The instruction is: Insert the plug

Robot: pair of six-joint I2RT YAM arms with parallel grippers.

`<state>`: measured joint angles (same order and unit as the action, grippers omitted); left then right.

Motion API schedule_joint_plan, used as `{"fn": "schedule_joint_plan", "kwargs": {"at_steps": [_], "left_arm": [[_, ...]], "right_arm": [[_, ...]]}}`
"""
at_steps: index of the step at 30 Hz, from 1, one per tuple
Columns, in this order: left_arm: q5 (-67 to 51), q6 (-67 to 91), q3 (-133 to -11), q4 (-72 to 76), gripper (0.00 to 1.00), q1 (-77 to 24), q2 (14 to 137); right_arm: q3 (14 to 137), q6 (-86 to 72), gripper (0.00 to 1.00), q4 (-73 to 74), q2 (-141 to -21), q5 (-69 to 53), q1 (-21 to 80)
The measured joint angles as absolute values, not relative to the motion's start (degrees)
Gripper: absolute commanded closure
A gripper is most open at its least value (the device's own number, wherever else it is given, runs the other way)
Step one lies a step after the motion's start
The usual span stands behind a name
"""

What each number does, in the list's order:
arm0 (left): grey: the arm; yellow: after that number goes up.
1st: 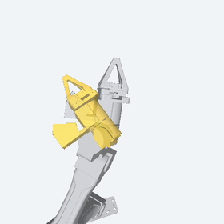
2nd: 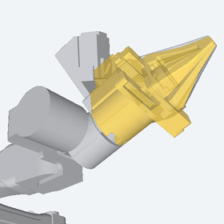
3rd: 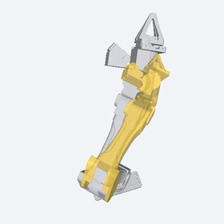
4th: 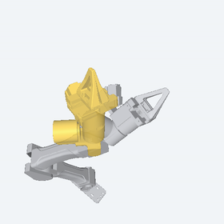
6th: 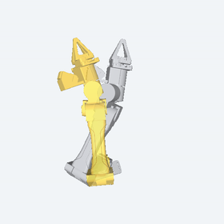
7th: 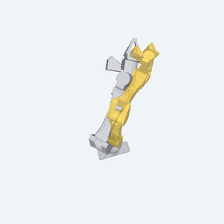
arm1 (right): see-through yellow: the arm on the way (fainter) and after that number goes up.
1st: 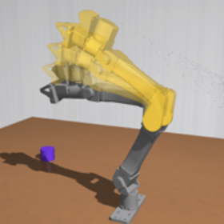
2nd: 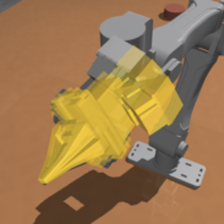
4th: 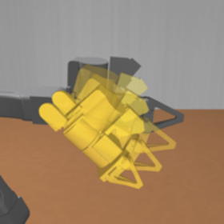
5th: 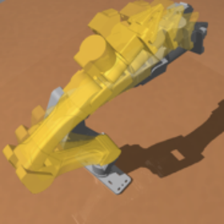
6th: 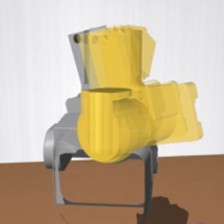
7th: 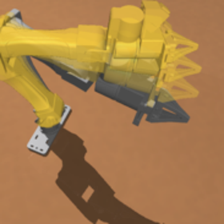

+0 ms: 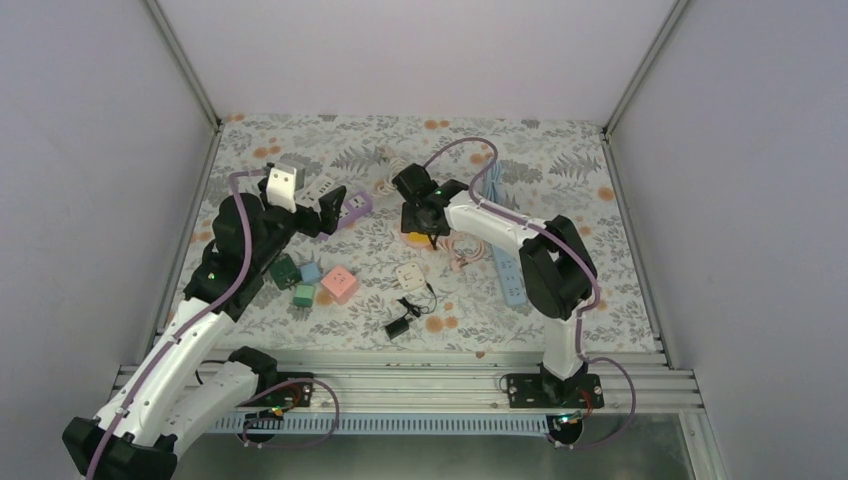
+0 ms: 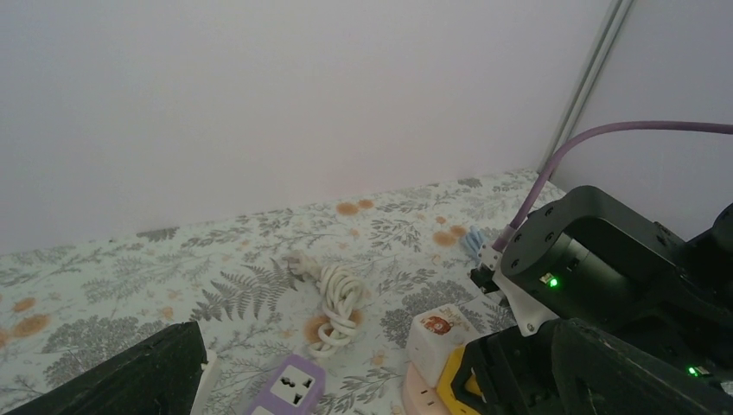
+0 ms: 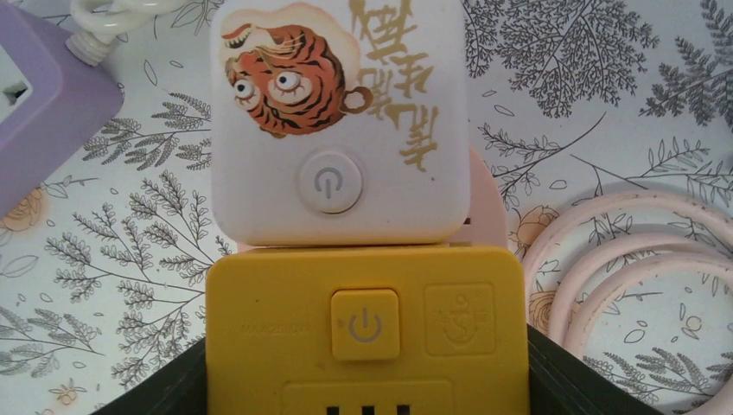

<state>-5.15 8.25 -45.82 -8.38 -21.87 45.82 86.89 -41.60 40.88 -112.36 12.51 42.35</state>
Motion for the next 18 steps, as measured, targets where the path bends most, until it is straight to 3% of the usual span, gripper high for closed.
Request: {"fn": "schedule_joint_plan", "kwargs": {"at_steps": [11, 18], "left_arm": [[-5.1, 8.2, -45.8, -8.4, 0.0, -21.8, 46.5], [-5.1, 8.2, -45.8, -8.4, 0.0, -21.8, 46.7]], "right_arm": [[76.6, -27.9, 0.96, 34.8, -106.6, 13.1, 38.3], [76.4, -20.3, 0.96, 34.0, -106.9, 12.8, 35.1]]}}
